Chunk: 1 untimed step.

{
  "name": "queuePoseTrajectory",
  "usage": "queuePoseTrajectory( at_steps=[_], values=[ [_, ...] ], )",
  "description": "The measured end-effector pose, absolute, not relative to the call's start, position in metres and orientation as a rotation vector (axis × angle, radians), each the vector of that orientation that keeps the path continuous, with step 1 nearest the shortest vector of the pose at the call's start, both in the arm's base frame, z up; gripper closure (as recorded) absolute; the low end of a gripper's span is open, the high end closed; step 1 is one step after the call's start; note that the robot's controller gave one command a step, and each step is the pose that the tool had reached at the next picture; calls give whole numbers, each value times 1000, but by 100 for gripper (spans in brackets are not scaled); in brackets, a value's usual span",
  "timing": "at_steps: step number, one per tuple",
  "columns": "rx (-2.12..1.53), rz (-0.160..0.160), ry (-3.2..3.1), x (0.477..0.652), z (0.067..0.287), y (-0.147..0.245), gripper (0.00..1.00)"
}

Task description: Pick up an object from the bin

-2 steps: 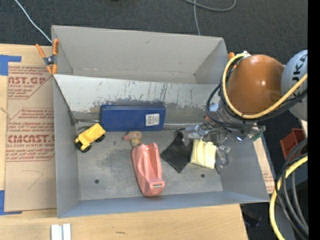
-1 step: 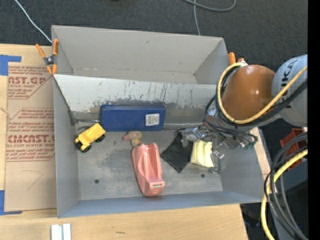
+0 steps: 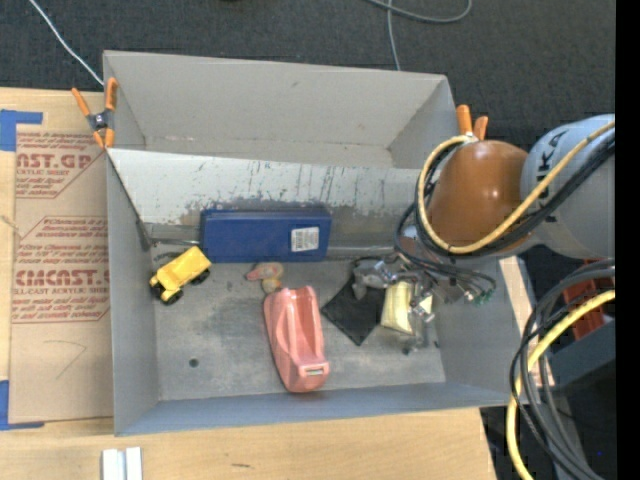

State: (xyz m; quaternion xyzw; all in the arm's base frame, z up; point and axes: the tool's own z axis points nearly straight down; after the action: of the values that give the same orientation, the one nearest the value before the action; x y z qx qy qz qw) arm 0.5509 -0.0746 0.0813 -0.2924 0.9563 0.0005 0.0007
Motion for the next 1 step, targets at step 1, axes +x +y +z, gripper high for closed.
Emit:
queuePoseTrajectory(
  at_steps=[1],
  values=[
    [-1441, -3, 2782, 569, 70, -56, 0]
  ],
)
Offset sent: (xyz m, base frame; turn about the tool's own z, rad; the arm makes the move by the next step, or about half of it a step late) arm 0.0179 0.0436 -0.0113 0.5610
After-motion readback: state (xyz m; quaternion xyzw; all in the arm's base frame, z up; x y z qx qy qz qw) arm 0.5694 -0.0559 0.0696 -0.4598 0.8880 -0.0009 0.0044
